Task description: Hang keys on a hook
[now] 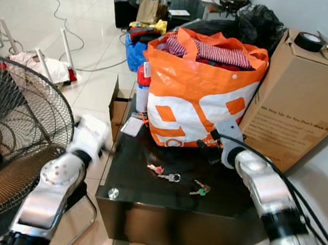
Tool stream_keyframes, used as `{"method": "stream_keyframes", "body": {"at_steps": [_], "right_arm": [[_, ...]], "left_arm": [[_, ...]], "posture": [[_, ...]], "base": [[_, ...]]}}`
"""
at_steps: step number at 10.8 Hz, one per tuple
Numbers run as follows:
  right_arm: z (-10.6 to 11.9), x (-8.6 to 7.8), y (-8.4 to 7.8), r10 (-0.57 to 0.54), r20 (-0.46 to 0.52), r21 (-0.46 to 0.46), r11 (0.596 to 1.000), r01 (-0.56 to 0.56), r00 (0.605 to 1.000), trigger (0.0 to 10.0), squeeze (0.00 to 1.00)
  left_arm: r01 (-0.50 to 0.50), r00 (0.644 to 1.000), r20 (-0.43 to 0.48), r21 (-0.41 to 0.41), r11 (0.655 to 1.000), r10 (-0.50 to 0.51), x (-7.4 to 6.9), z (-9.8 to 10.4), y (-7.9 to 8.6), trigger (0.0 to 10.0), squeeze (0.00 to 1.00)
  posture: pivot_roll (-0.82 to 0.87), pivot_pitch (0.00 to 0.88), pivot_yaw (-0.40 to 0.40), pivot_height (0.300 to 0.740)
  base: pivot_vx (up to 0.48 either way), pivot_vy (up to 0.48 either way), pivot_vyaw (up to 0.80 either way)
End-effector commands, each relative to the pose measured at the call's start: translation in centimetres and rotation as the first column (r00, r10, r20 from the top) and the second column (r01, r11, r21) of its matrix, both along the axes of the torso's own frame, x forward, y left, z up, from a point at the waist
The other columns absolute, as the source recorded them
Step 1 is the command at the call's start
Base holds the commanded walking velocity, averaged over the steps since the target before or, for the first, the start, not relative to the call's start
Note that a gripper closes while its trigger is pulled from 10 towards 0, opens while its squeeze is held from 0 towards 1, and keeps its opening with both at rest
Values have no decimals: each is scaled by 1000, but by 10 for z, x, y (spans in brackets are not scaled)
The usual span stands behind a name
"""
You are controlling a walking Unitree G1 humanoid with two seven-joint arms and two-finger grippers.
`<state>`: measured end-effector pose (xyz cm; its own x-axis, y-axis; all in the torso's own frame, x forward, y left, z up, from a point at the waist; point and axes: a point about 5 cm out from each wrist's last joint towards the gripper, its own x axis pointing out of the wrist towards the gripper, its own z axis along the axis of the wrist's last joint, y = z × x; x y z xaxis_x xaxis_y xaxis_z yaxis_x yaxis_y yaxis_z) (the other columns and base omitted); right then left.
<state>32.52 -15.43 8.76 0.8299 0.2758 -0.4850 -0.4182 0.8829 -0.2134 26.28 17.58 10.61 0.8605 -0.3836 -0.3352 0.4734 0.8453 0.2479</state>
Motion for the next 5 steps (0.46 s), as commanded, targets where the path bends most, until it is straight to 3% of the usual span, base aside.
{"method": "stream_keyframes", "body": {"at_steps": [1, 2, 4, 5], "right_arm": [[-3, 3, -11, -47, -30, -1, 999, 47, 998, 10000, 0], [-13, 1, -14, -68, -88, 9, 998, 69, 994, 10000, 1000], [-27, -2, -18, -101, -133, 9, 995, 103, 986, 10000, 1000], [-31, -6, -17, -96, -148, 78, 991, 109, 984, 10000, 1000]], "left_arm": [[124, 991, -48, -8, 992, -124, -4, -6, -11, 10000, 0], [227, 969, -98, 7, 974, -225, -6, -10, -16, 10000, 0], [304, 945, -132, 17, 953, -299, -3, -13, -19, 10000, 0], [332, 935, -136, 5, 943, -328, -3, -12, -22, 10000, 0]], "posture": [[-13, 0, -59, 740], [-27, 0, -49, 740], [-63, 0, -19, 740], [-66, 0, -19, 740]], "base": [[0, 0, 0], [0, 0, 0], [0, 0, 0], [0, 0, 0]]}}
